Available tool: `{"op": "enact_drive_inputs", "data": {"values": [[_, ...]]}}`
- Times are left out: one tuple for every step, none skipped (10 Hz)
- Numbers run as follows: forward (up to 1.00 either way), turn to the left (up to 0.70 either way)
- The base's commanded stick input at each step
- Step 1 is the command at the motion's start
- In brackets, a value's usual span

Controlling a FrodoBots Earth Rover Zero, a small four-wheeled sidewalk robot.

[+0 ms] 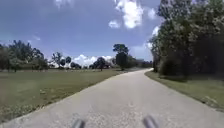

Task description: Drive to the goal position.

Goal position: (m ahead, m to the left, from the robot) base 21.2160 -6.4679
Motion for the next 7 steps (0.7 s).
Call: {"op": "enact_drive_inputs", "data": {"values": [[0.50, 0.00], [0.50, 0.00], [0.50, 0.00], [0.50, 0.00], [0.50, 0.00], [0.50, 0.00], [0.50, 0.00]]}}
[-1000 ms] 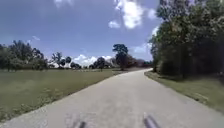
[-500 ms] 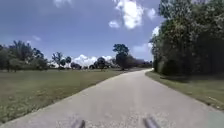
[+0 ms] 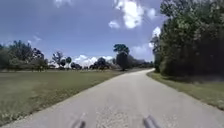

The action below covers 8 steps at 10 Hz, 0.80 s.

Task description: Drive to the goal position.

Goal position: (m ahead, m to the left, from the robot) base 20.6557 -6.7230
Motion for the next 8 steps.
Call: {"op": "enact_drive_inputs", "data": {"values": [[0.50, 0.00], [0.50, 0.00], [0.50, 0.00], [0.50, 0.00], [0.50, 0.00], [0.50, 0.00], [0.50, 0.00], [0.50, 0.00]]}}
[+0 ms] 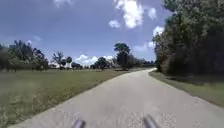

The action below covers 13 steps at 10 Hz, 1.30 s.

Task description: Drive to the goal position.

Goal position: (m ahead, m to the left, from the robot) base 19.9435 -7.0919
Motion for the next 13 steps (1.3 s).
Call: {"op": "enact_drive_inputs", "data": {"values": [[0.50, 0.00], [0.50, 0.00], [0.50, 0.00], [0.50, 0.00], [0.50, 0.00], [0.50, 0.00], [0.50, 0.00], [0.50, -0.11], [0.50, -0.50], [0.50, -0.50], [0.50, -0.19], [0.50, 0.00], [0.50, 0.00]]}}
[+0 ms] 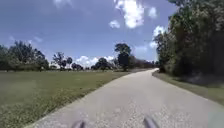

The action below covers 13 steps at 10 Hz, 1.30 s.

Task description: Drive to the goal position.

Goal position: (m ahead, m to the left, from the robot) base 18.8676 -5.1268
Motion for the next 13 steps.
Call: {"op": "enact_drive_inputs", "data": {"values": [[0.50, 0.00], [0.50, 0.00], [0.50, 0.00], [0.50, 0.00], [0.50, 0.00], [0.50, 0.00], [0.50, 0.00], [0.50, 0.00], [0.50, 0.00], [0.50, 0.00], [0.50, 0.00], [0.50, 0.00], [0.50, 0.00]]}}
